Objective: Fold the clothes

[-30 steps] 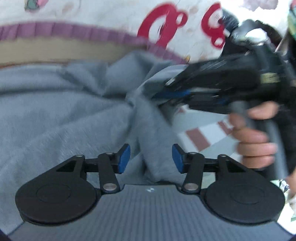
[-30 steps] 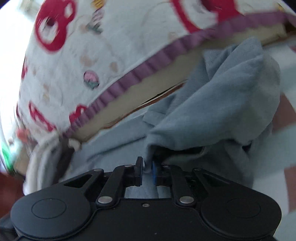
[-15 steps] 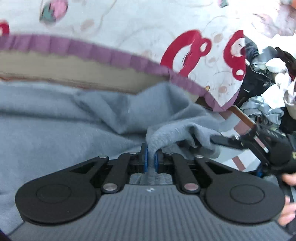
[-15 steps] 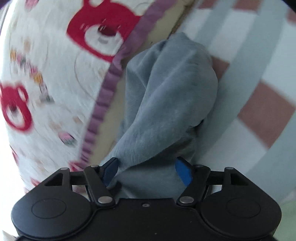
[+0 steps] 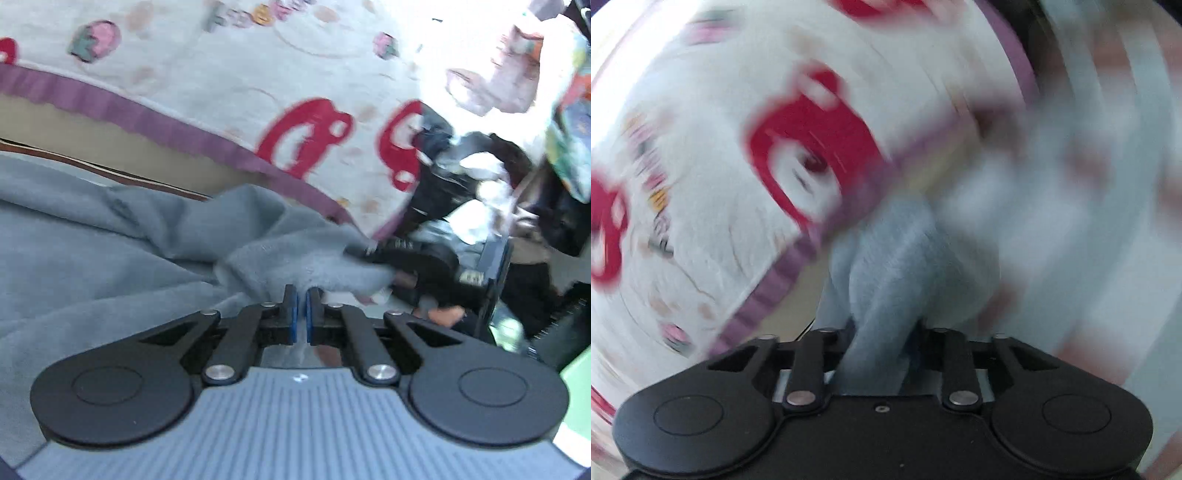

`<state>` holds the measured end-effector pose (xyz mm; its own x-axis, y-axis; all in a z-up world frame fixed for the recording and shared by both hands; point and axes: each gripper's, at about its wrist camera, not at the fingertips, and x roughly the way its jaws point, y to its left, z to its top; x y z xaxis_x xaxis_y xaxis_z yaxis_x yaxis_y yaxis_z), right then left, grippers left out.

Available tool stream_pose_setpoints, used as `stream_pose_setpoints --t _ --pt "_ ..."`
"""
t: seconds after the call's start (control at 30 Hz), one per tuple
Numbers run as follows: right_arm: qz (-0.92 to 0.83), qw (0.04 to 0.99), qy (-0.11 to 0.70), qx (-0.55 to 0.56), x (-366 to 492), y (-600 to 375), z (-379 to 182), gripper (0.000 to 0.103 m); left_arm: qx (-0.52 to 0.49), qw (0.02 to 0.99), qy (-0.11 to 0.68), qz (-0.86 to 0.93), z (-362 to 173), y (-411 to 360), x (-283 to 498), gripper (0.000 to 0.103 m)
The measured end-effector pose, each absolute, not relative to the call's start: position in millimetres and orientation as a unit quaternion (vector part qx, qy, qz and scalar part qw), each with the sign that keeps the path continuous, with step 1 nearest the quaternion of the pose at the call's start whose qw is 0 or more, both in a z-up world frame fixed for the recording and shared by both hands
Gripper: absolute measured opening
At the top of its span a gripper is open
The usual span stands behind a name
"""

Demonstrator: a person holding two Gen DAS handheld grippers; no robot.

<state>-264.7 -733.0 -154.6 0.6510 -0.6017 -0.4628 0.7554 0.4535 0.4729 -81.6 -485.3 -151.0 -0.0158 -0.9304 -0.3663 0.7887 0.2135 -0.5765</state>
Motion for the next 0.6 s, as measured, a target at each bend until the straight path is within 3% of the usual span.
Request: stream_pose_setpoints --t 0.07,0.17,0.37,0.4,0.43,0.5,0.57,0.6 --pt "-0.446 0.87 0.128 0.168 -272.0 -710.9 -117.3 0.02 -0.088 0.684 0.343 -0.637 -140.2 -487.9 -96.3 0.0" --pt "-0.495 0.854 0.16 0.023 -295.2 -698.8 -99.8 0.018 -0.063 0.663 0.339 -0.665 -132.6 -499.8 -117.4 0.001" --pt "-0.58 0.733 0.314 0.165 -363.3 -776.3 -182.9 0.012 -0.007 0.68 0.372 -0.631 -148.2 -505.6 -120.7 0.01" --pt "-0.578 0.729 0.312 0.195 -376.9 -781.4 -189.5 0.012 -0.001 0.693 0.377 -0.615 -152.1 -502.6 -113.7 0.016" --pt "-0.564 0.731 0.305 0.233 -388.1 -785.5 -193.0 0.018 0.005 0.702 0.384 -0.599 -156.0 -498.5 -105.7 0.025" --pt "-0.534 0.734 0.287 0.307 -408.0 -791.9 -198.8 0.019 0.012 0.719 0.41 -0.561 -167.6 -490.2 -84.8 0.028" --pt "-0.517 0.733 0.272 0.348 -424.2 -791.2 -205.2 0.045 0.006 0.732 0.431 -0.527 -179.2 -480.8 -66.6 0.028" --pt "-0.51 0.732 0.266 0.366 -430.6 -790.1 -208.1 0.046 0.003 0.737 0.441 -0.512 -183.8 -477.2 -58.2 0.028"
